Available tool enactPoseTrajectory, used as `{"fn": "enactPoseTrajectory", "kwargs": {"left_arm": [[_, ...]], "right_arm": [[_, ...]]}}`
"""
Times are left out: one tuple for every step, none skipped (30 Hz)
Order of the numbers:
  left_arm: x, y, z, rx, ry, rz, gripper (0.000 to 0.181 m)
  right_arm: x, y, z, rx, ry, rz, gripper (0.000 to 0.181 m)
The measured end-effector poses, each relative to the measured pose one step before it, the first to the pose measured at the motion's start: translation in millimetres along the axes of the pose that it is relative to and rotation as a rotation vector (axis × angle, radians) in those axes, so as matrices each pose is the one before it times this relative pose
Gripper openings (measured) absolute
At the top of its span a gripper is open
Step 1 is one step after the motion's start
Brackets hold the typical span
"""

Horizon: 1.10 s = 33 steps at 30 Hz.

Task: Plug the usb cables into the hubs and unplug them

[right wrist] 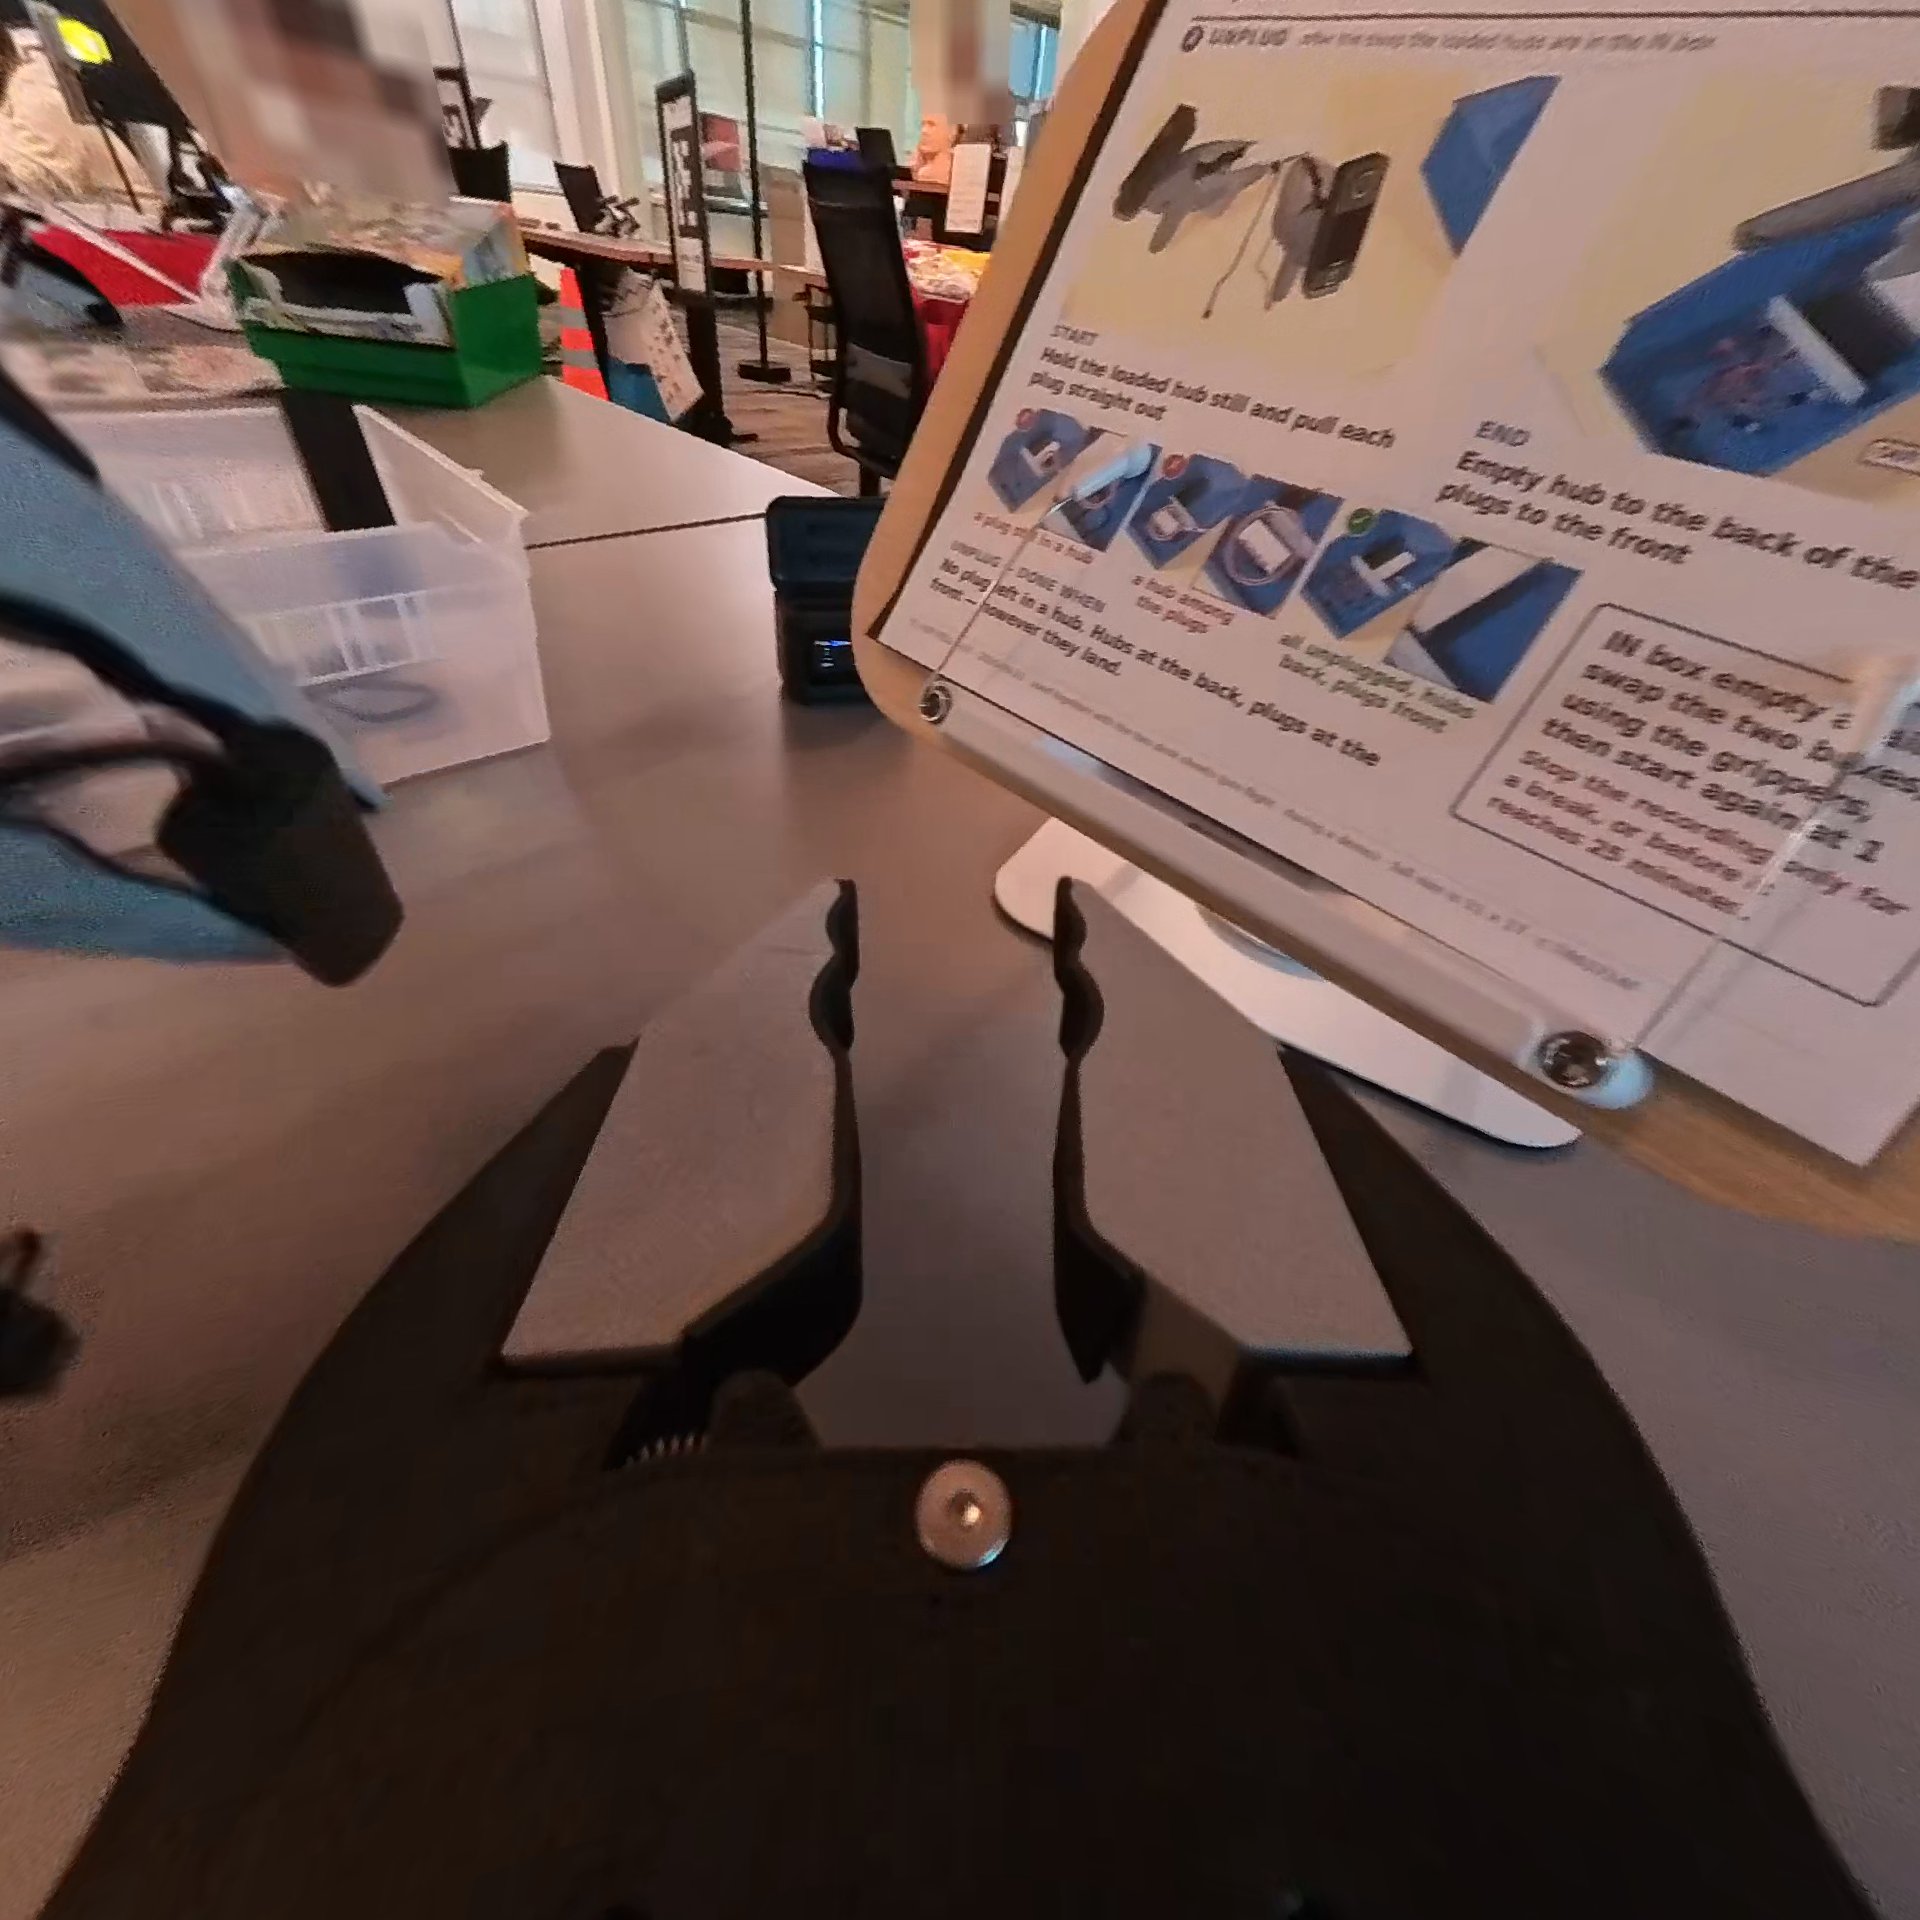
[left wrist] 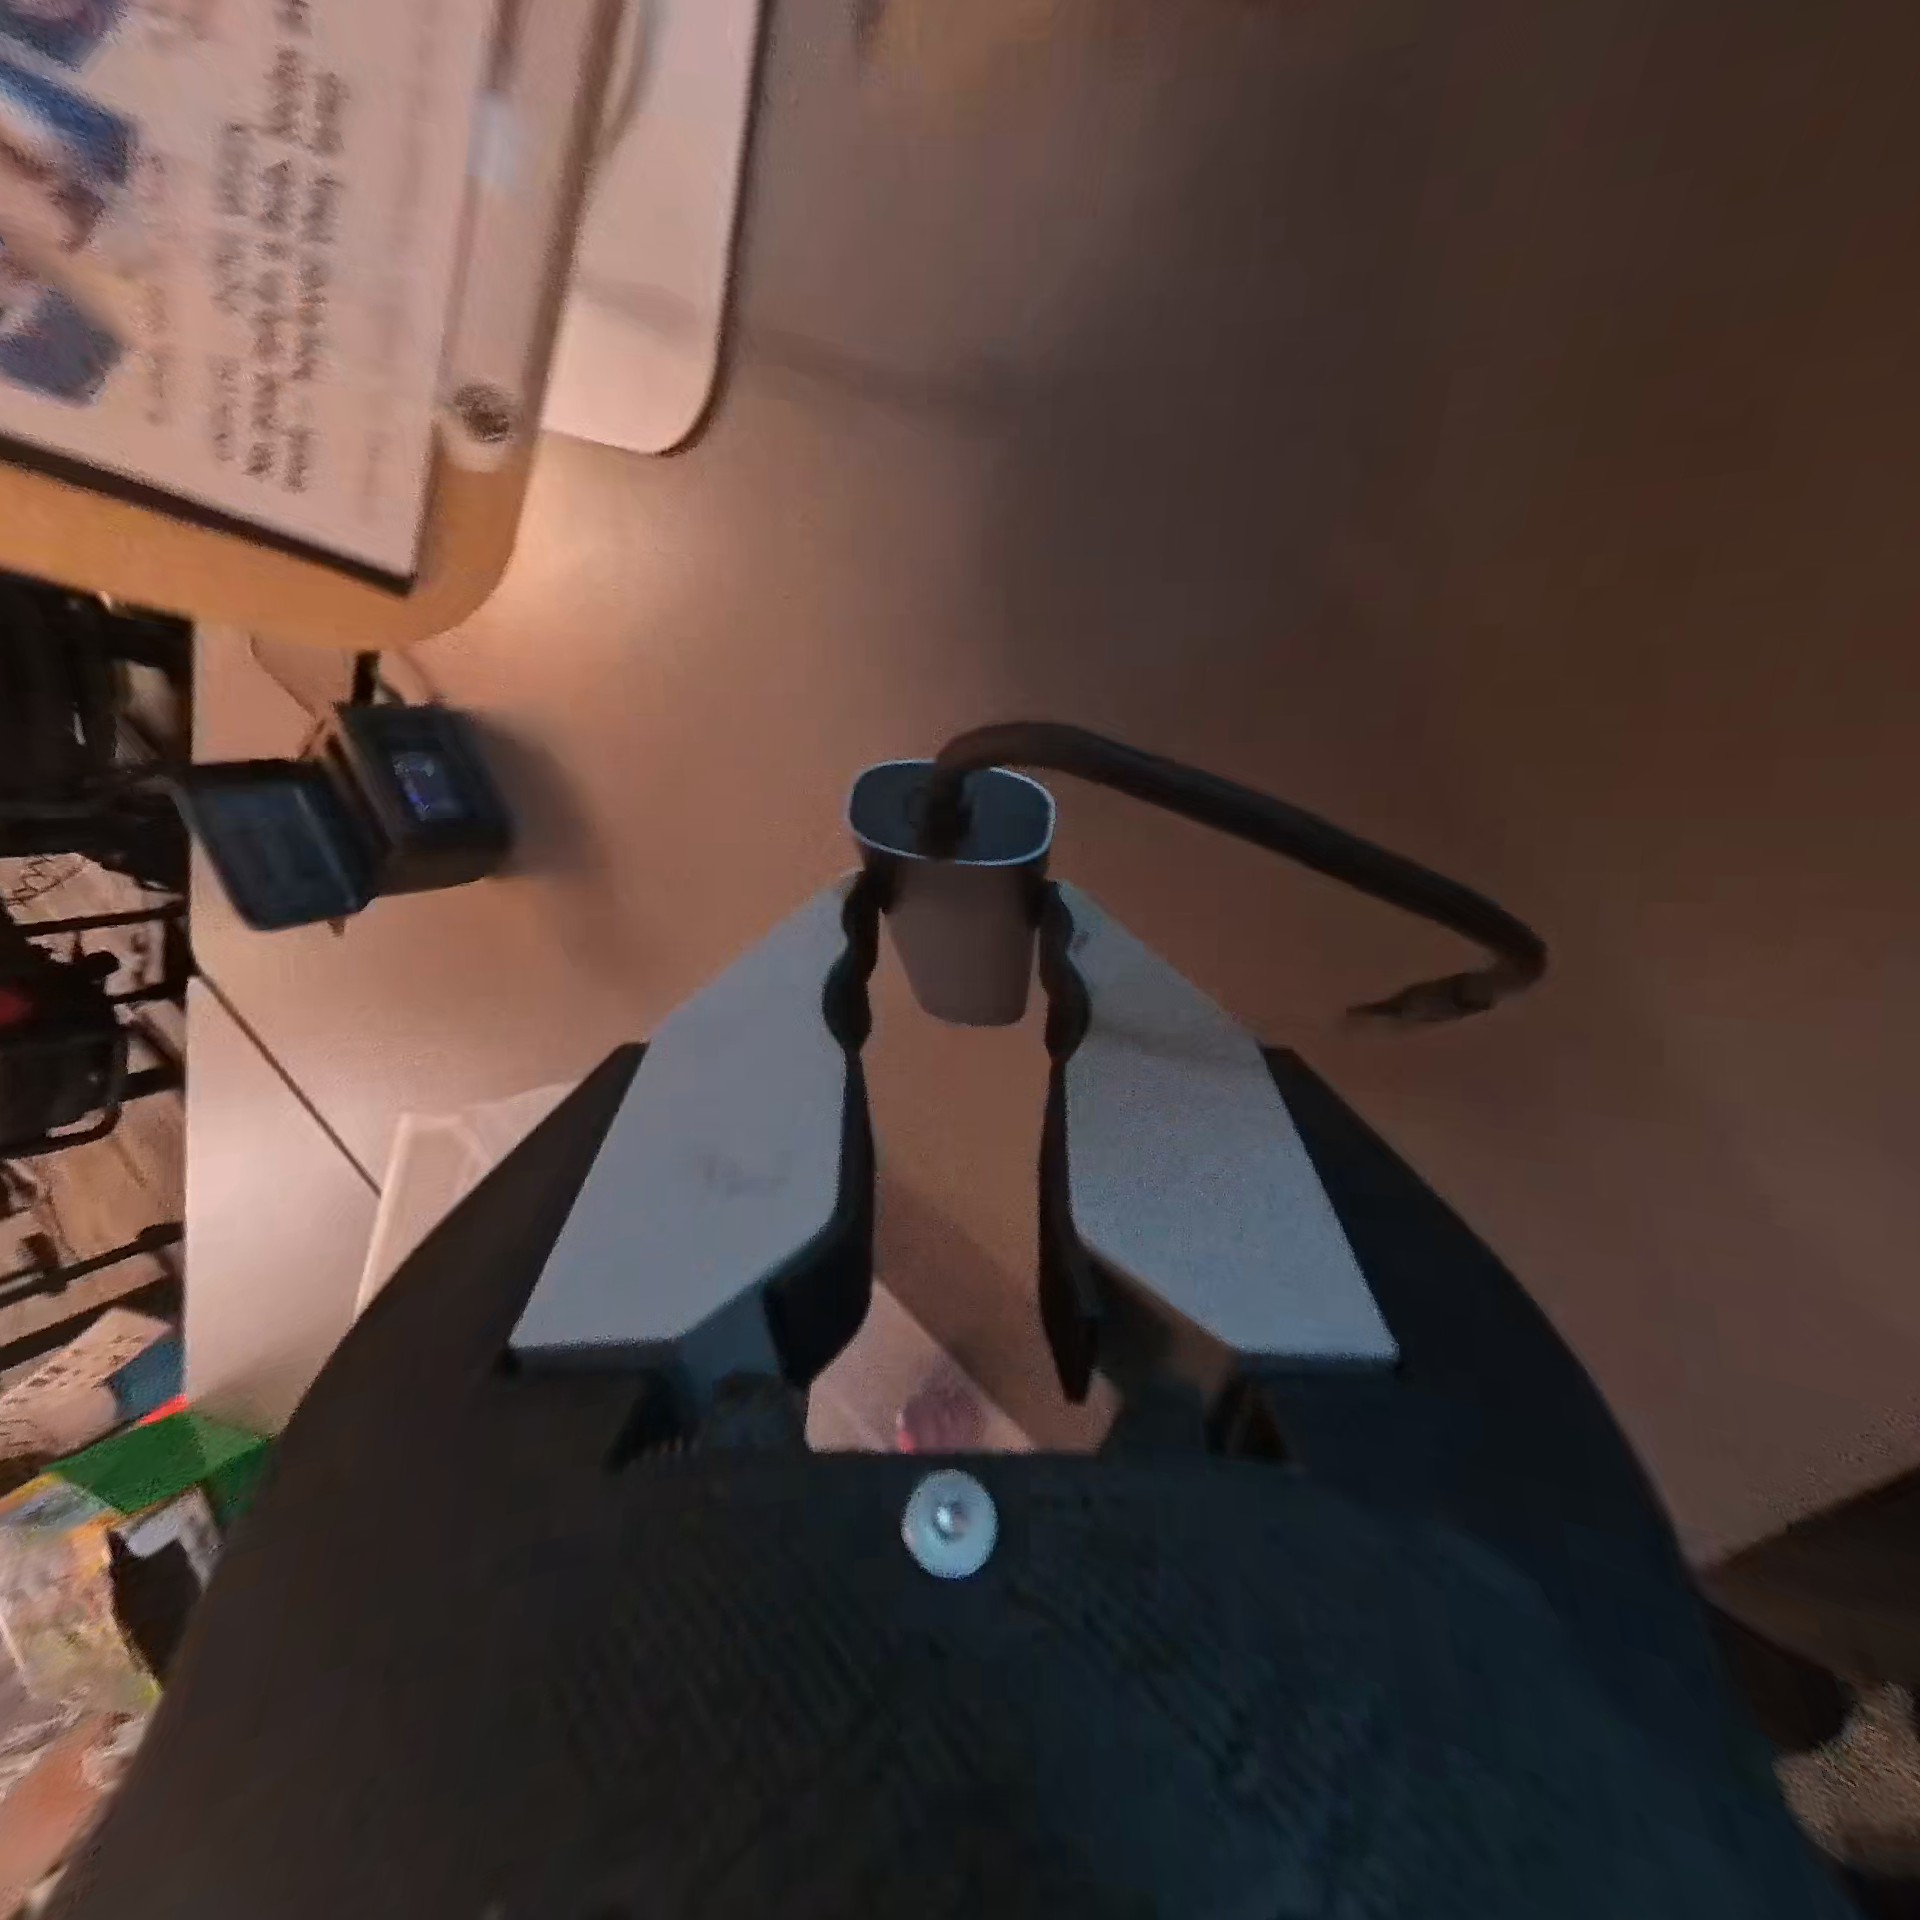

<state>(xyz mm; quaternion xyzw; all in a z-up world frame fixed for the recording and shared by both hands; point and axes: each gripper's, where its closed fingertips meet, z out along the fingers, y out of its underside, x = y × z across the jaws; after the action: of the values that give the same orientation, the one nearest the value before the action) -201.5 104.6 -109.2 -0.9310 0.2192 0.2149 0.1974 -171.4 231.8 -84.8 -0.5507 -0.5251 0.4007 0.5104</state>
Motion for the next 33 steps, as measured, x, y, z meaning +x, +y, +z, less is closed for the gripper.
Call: {"fn": "enactPoseTrajectory", "kwargs": {"left_arm": [[3.88, -4.06, 7.3, 0.0071, -0.0306, 0.0187, 0.029], [-2.65, -5.2, 3.17, 0.02, -0.0623, 0.0184, 0.029], [-6.72, -5.62, 0.15, 0.0279, -0.0794, 0.0172, 0.029], [-10.49, -5.88, -1.72, 0.0382, -0.1012, 0.0192, 0.029], [-11.42, -4.51, -2.27, 0.0399, -0.1102, 0.0242, 0.029], [-9.12, -1.64, -1.93, 0.0297, -0.1024, 0.0235, 0.029], [-5.81, 0.7, -1.94, 0.0198, -0.0913, 0.0229, 0.029], [-2.49, 2.07, -2.21, 0.0131, -0.0791, 0.0275, 0.029], [-0.99, 3.12, -2.93, 0.0033, -0.0738, 0.033, 0.029], [-0.41, 2.88, -3.82, 0.0024, -0.0682, 0.0283, 0.029], [1.18, 2.65, -4.67, 0.0006, -0.0493, 0.0138, 0.029], [3.81, 1.89, -5.05, 0.002, -0.024, -0.0009, 0.029], [5.41, 0.32, -5.15, 0.0101, -0.0061, -0.0083, 0.029], [5.02, -0.26, -5.04, 0.0127, -0.005, -0.0049, 0.029], [3.8, 0.67, -4.53, 0.0025, -0.0068, 0.0011, 0.029], [3.28, 1.21, -3.84, -0.0055, -0.0051, 0.0062, 0.029], [2.82, 1.27, -3.45, -0.0074, -0.0042, 0.0071, 0.029], [1.94, 0.69, -3.36, -0.0058, -0.0072, 0.0102, 0.029], [1.44, -0.19, -3.31, -0.0021, -0.0085, 0.0168, 0.029], [0.87, -1.49, -3.61, 0.005, -0.0113, 0.0215, 0.029], [0.64, -1.86, -3.43, 0.0055, -0.0081, 0.0149, 0.029], [3.33, 0.08, -2.59, -0.0083, 0.0114, 0.0081, 0.029], [4.12, 1.17, -1.19, -0.0099, 0.0142, -0.0025, 0.029], [4.96, 1.91, -0.83, -0.0048, 0.0217, -0.005, 0.029], [5.98, 2.76, -0.78, -0.0047, 0.0345, -0.0145, 0.029], [6.49, 2.38, -1.92, 0.0027, 0.0494, -0.0264, 0.029], [4.15, 2.74, -2.95, 0.0046, 0.0432, -0.0399, 0.028], [2.04, 1.99, -3.64, 0.0148, 0.0389, -0.0449, 0.033], [1.8, 2.57, -3.87, 0.0112, 0.0483, -0.0409, 0.038], [2.52, 3.78, -3.55, 0.0021, 0.0586, -0.0373, 0.042], [1.2, 6.01, -2.9, -0.0132, 0.0517, -0.0349, 0.047], [0.28, 8.79, -1.93, -0.0334, 0.0435, -0.0286, 0.052], [0.77, 10.95, -1.39, -0.0481, 0.0419, -0.0221, 0.057]], "right_arm": [[3.0, -0.05, -1.27, -0.0006, 0.0068, -0.0034, 0.035], [1.25, 0.73, -0.81, -0.0048, -0.0048, -0.0018, 0.037], [-2.22, 0.91, -0.53, -0.0082, -0.0282, 0.003, 0.038], [-7.01, -1.07, -0.84, -0.0008, -0.0608, 0.0082, 0.033], [-11.15, -2.48, -1.01, 0.0015, -0.09, 0.0136, 0.024], [-12.83, -2.26, -0.86, -0.0058, -0.1015, 0.0233, 0.02], [-12.36, -2.57, -0.99, -0.0076, -0.0947, 0.0286, 0.022], [-12.02, -3.56, -1.5, -0.0022, -0.0804, 0.0203, 0.022], [-12.38, -4.58, -1.76, 0.0052, -0.0658, 0.006, 0.023], [-14.64, -4.25, -1.26, 0.0035, -0.0664, -0.0071, 0.026], [-14.98, -2.94, 0.21, -0.0055, -0.0597, -0.0112, 0.028], [-12.27, -1.24, 2.1, -0.0138, -0.0379, -0.0141, 0.029], [-9.48, 0.72, 3.9, -0.0206, -0.0189, -0.0168, 0.032], [-8.88, 2.44, 5.4, -0.0249, -0.0182, -0.0192, 0.036], [-7.42, 4.1, 6.56, -0.0294, -0.0139, -0.0163, 0.038], [-5.03, 5.04, 7.2, -0.03, -0.0029, -0.0113, 0.04], [-3.47, 5.4, 7.51, -0.029, 0.0047, -0.0045, 0.041], [-1.88, 4.86, 7.34, -0.0259, 0.0116, 0.0004, 0.04], [-0.77, 4.31, 6.82, -0.0226, 0.0168, -0.0034, 0.039], [-0.01, 4.93, 6.09, -0.0259, 0.0182, -0.0116, 0.034], [-0.18, 5.33, 5.38, -0.0293, 0.0143, -0.0163, 0.034], [-1.36, 2.83, 3.79, -0.0159, 0.0046, -0.0129, 0.031], [-0.17, 1.35, 1.92, -0.0096, 0.0118, -0.0156, 0.023], [3.43, 2.34, 0.73, -0.0154, 0.0352, -0.0337, 0.015], [4.47, 3.17, 0.37, -0.0177, 0.0437, -0.0561, 0.013], [3.36, 2.8, 0.31, -0.014, 0.0386, -0.0675, 0.014], [4.82, 2.67, 0.09, -0.0124, 0.0493, -0.0664, 0.014], [7.27, 4.81, -0.03, -0.0256, 0.0658, -0.0812, 0.013], [5.64, 5.76, -0.02, -0.0333, 0.0584, -0.1015, 0.013], [1.06, 4.07, -0.12, -0.0206, 0.0379, -0.1098, 0.013], [-2.85, 2.1, -0.02, -0.0051, 0.0209, -0.108, 0.013], [-6.15, 0.92, 0.46, 0.0035, 0.0034, -0.0954, 0.013], [-7.59, 0.79, 1.31, -0.0008, -0.0118, -0.0645, 0.013]]}}
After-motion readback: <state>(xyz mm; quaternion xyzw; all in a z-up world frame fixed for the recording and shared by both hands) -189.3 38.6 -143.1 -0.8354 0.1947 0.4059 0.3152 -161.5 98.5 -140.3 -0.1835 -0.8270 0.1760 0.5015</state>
